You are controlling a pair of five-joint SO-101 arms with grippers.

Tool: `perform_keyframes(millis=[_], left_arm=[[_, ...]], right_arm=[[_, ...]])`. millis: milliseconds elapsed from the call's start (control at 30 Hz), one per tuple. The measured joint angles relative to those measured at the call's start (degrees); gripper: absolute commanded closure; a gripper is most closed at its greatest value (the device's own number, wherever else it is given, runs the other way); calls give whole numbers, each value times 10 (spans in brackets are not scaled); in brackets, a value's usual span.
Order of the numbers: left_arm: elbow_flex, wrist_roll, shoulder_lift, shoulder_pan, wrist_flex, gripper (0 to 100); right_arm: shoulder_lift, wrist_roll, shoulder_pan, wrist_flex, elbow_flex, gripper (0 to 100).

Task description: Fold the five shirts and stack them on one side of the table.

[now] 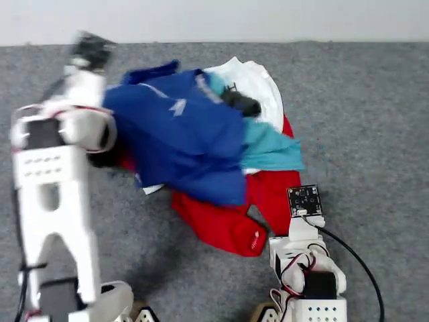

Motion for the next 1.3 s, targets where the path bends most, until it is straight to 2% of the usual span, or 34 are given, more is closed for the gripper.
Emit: perform_keyframes(millis=[133, 400, 500, 667, 867, 967, 1067, 1300], left_arm=[[0, 0, -43, -112, -3, 987], [0, 0, -57, -346, -82, 987], [1, 0, -57, -413, -110, 987], [1, 2, -57, -487, -150, 987], [7, 11, -57, -493, -159, 975], [19, 9, -59, -473, -159, 854], [21, -32, -62, -454, -137, 721], [21, -40, -95, -407, -43, 710]], right_arm=[[0, 0, 0, 0, 0, 989], [0, 0, 0, 0, 0, 989], [0, 0, 0, 0, 0, 989], [0, 0, 0, 0, 0, 989], [0, 0, 0, 0, 0, 989], [0, 0, 0, 0, 0, 989], [0, 0, 0, 0, 0, 989], [0, 0, 0, 0, 0, 989]])
